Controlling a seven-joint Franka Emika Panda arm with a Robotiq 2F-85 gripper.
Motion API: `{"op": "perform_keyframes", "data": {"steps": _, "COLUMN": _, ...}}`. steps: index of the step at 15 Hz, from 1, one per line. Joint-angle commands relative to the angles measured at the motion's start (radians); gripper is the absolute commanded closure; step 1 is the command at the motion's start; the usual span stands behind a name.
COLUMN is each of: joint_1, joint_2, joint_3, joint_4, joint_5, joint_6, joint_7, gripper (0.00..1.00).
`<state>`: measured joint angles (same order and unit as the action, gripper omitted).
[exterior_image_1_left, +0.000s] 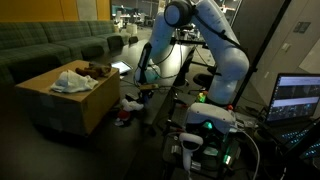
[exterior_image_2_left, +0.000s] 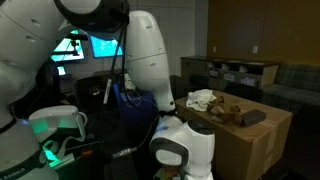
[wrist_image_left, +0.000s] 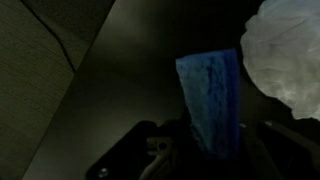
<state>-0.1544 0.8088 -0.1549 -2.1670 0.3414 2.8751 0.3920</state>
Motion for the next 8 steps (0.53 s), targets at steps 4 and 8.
{"op": "perform_keyframes", "data": {"steps": 4, "joint_1": 0.256, "joint_2": -0.279, "joint_3": -0.192, "joint_4": -0.175, "joint_5": -0.195, "joint_6": -0.132, "joint_7": 0.056, "gripper": 0.98}}
{"op": "perform_keyframes", "data": {"steps": 8, "joint_1": 0.448, "joint_2": -0.446, "joint_3": -0.352, "joint_4": -0.229, "joint_5": -0.446, "joint_6": -0.202, "joint_7": 0.196, "gripper": 0.98}}
